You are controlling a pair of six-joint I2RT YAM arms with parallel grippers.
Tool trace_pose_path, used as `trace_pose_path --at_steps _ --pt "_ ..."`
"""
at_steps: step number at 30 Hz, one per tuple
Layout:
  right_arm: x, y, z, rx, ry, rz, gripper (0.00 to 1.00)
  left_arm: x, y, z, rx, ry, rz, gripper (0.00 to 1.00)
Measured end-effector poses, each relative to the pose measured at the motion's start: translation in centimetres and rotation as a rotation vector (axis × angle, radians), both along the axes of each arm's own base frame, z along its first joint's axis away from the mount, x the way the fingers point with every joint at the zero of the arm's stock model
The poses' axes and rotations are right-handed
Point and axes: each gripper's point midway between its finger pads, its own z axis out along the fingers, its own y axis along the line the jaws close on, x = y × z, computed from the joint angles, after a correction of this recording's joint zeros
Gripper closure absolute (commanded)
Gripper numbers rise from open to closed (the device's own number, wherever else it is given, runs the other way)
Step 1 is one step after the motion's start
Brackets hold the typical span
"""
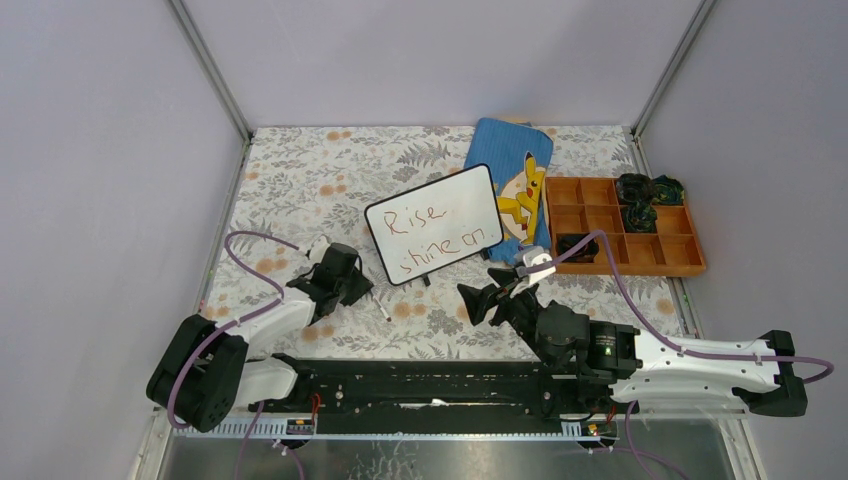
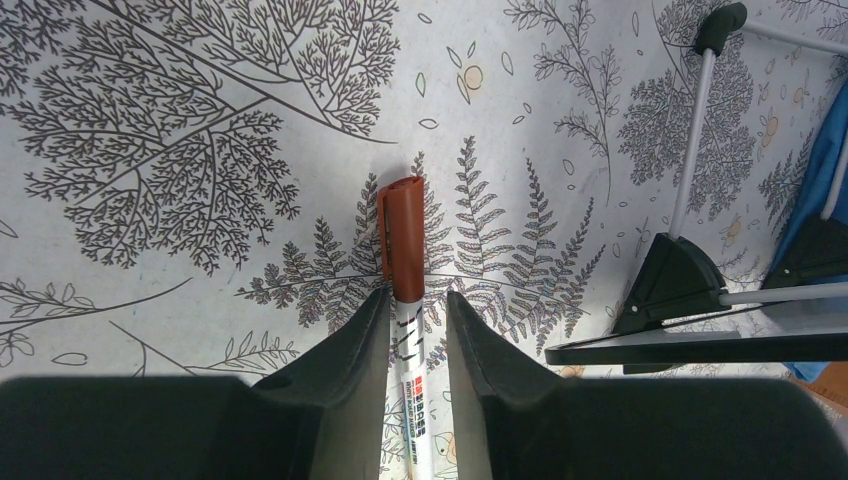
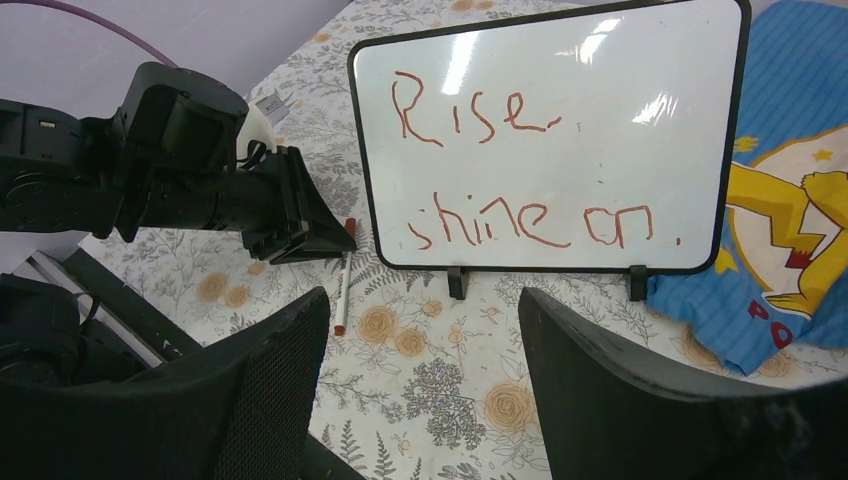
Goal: Write a sentence on the whiteboard
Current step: Place the whiteboard marker at the center of the board.
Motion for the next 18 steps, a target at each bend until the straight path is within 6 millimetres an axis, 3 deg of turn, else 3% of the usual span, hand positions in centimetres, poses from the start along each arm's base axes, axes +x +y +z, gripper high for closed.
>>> trace_pose_path --at_steps 13,18 --pt "0.1 -0.1 0.0 -0.001 -0.001 -0.009 0.25 0.0 0.1 0.3 -0.002 -0.007 0.000 0.65" --pt "0.1 -0.2 -0.3 -0.007 0.000 -0.013 0.25 0.1 0.0 1.1 -0.010 -0.032 -0.003 0.53"
